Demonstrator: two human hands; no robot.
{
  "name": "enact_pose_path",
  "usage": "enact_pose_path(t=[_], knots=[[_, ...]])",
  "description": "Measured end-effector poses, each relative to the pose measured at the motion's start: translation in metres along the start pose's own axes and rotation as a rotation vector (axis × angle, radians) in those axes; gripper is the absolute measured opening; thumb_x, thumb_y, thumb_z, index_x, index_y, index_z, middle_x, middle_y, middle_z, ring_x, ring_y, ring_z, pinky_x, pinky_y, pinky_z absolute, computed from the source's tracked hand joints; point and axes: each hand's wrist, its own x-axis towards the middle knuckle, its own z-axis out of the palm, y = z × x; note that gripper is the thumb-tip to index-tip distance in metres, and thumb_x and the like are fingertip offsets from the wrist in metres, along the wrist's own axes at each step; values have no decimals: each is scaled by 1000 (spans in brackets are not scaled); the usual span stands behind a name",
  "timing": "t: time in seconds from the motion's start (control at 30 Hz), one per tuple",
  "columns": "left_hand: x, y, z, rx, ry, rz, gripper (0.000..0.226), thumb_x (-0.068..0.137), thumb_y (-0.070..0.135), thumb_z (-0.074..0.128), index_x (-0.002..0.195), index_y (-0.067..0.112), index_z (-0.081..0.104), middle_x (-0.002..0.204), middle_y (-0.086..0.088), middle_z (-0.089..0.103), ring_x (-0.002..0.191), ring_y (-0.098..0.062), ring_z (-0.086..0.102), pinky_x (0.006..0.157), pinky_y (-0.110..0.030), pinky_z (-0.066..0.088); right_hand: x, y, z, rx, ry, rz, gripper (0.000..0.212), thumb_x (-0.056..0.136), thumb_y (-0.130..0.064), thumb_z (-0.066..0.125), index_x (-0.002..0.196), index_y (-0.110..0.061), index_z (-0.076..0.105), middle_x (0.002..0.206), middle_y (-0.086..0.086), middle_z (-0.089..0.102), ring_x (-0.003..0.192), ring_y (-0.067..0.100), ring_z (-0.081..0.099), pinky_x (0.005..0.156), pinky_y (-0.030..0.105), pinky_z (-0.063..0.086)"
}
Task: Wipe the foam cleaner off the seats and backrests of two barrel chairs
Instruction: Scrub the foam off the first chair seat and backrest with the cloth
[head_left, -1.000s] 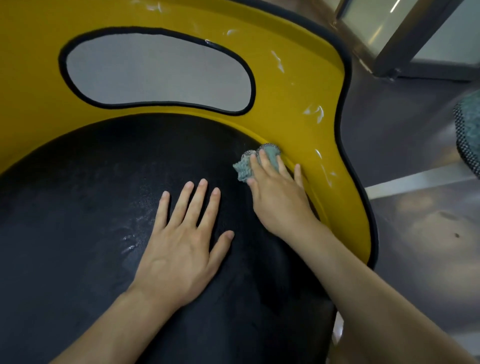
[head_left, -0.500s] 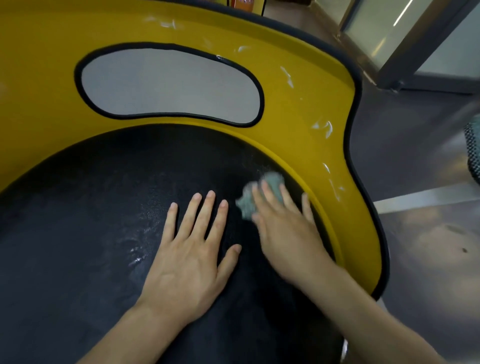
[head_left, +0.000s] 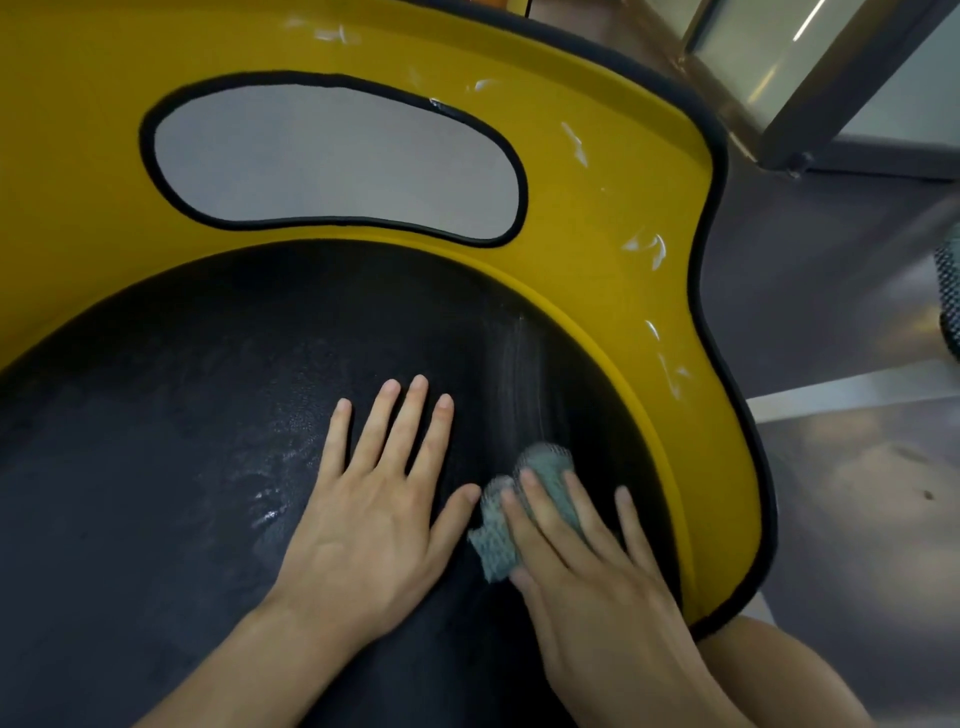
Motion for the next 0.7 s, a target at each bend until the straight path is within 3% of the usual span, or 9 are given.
enact_pose_path(t=[0.07,0.17,0.3,0.43,0.5,0.6,0.7], knots=[[0,0,0,-3,-4,-2,73,104,60,15,163,17,14,171,-7,8,158,-23,-1,125,-55,8,29,1,-14,10,8,3,62,95,-42,27,153,-22,38,159,-1,38,147,27,33,115,56,22],[0,1,0,4,-4,-8,73,104,61,15,164,19,11,171,-5,5,158,-22,-3,126,-54,6,89,12,-31,69,6,80,56,107,-40,12,161,-28,1,169,-8,-3,155,20,-6,122,59,0],[0,2,-1,15,-4,-31,74,103,64,12,164,23,9,171,-4,3,158,-23,-7,126,-53,2,133,17,-35,123,59,110,56,109,-41,19,161,-29,3,169,-8,-4,155,20,-7,122,57,-6],[-4,4,-2,46,0,-112,74,100,70,9,163,31,8,171,-7,4,158,-26,-6,125,-59,2,95,14,-28,97,35,79,57,108,-41,13,161,-29,-3,168,-9,-9,155,19,-10,123,57,-1],[-6,5,-1,34,9,-122,74,101,69,12,163,30,14,170,-9,10,158,-27,1,124,-60,6,54,12,-18,41,23,37,59,104,-41,9,161,-28,1,168,-8,-4,155,20,-3,123,57,7],[-11,5,1,19,15,-93,73,103,65,16,163,23,20,169,-11,13,158,-27,6,124,-59,11,-11,8,1,4,41,31,59,98,-38,25,153,-21,39,160,1,37,145,28,38,112,59,31],[-15,8,3,22,21,-61,72,105,61,18,162,17,21,170,-10,12,158,-25,6,124,-58,12,-40,7,13,20,29,36,57,95,-35,36,149,-21,47,154,0,46,138,29,48,104,59,32]])
